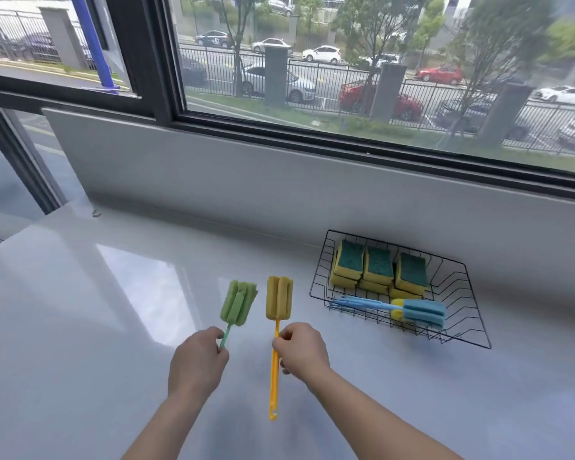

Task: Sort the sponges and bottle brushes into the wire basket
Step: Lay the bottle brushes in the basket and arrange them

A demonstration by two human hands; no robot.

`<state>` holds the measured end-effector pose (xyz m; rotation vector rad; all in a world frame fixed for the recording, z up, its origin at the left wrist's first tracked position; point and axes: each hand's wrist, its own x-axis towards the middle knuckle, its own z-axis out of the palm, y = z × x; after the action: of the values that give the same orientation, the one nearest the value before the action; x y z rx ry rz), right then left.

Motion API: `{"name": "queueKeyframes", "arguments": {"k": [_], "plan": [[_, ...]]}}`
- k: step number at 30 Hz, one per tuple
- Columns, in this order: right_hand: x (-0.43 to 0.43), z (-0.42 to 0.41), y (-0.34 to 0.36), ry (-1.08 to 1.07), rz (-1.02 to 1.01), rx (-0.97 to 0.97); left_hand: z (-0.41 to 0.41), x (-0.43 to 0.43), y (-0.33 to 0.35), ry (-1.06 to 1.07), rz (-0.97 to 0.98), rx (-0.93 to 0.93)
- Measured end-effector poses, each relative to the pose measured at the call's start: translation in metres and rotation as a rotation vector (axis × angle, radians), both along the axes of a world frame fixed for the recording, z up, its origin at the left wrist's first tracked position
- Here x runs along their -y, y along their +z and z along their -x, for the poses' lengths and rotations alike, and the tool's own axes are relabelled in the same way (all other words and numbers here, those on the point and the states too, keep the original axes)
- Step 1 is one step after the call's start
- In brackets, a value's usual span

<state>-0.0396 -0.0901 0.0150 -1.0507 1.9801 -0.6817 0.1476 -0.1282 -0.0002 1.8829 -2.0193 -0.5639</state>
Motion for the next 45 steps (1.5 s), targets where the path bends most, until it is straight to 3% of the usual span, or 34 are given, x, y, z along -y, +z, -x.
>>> {"name": "queueKeyframes", "arguments": {"k": [15,34,45], "plan": [[-0.050,0.138,0.029,-0.296,0.133,-0.001,0.149,0.019,0.030,-0.311,0.165,0.026],[-0.097,0.284,0.001,-0.682,0.261,0.232,0.338,0.073,0.021,-0.795,0.311,0.333],[-0.089,0.304,-0.016,-0.787,0.307,0.410,0.370,0.075,-0.011,-0.811,0.278,0.383]]}}
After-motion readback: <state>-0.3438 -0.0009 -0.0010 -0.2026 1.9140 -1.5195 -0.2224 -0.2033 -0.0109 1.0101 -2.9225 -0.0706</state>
